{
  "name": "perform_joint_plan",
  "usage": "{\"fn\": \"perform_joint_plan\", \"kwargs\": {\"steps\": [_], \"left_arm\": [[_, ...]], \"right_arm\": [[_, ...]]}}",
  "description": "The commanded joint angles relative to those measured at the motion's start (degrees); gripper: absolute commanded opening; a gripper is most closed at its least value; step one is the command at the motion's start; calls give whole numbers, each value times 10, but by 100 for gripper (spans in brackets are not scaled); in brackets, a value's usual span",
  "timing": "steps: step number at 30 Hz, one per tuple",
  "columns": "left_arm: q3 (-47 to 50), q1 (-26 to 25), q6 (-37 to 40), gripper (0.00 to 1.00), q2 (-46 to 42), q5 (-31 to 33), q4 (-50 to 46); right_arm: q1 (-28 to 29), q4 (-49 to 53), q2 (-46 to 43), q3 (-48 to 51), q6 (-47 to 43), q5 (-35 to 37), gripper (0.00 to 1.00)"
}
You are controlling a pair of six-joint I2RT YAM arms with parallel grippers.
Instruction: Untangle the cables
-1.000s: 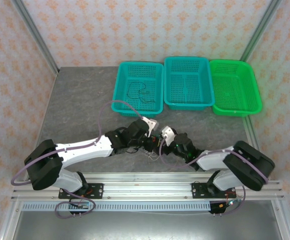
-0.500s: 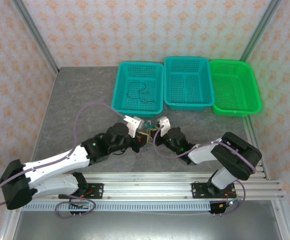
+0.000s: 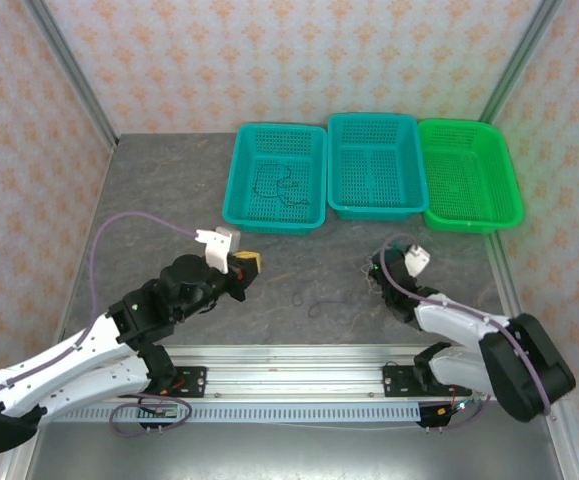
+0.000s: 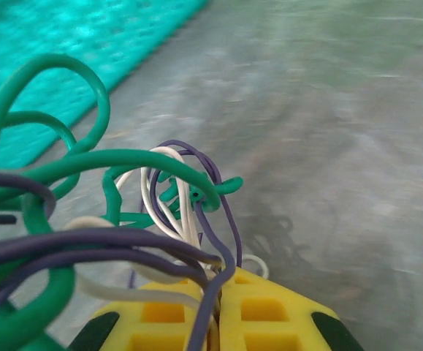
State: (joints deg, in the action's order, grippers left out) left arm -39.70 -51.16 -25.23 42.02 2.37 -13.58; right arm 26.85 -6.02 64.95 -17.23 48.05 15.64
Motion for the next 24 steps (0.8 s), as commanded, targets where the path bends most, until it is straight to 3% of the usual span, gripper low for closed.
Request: {"fn": "perform_joint_plan", "kwargs": {"steps": [1,5,10,15,20,24], "left_arm": [[-4,11,-6,0,4,53,-38],[9,12,11,2,51,-51,28],[2,12,9,32,170,-146,135],[-45,7,-42,41,297,-252,255],[-36,-41,-72,44,386,-246,362],[-49,-58,-82,53,473,-245,447]], "right_arm": [[-12,53,-43,3,34,-7,0],[-11,-35,-56,1,-75,-129,0],[-10,59,-42,-83,-161,-215,0],[-3,99,-42,-124,-177,-261,0],[-4,122,-41,-141,-133,-242,0],[-3,125,-28,-158,-125,-246,0]]}}
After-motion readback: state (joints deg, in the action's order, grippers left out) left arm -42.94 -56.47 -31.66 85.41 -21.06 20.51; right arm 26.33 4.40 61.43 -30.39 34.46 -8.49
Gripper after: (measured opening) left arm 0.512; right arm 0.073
